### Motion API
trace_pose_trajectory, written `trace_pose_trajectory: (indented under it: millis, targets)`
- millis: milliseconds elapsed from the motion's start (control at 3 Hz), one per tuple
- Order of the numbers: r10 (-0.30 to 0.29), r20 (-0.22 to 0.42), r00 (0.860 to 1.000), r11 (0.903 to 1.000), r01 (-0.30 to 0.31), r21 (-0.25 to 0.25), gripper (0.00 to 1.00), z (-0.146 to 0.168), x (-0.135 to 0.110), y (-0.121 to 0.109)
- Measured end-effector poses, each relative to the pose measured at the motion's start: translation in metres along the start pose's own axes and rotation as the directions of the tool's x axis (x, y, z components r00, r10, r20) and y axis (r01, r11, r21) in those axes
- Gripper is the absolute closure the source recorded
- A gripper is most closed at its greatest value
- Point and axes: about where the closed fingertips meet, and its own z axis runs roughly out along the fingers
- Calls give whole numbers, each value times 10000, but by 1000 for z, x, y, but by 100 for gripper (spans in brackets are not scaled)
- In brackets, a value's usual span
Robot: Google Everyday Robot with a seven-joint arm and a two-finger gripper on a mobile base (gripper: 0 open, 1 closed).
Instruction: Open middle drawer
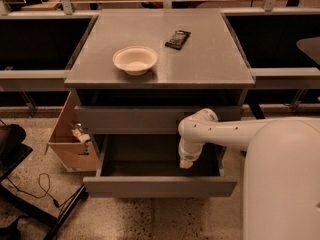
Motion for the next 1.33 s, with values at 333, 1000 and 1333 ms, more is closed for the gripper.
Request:
trace_pose_trajectory:
  millis: [333,1000,1333]
  targets:
    - [0,0,10000,10000,0,0,4,0,0,0]
    - [-56,127,9999,10000,57,-25,0,1,-2,2]
    - [-41,178,9998,9989,49,-468,0,9,-2,25]
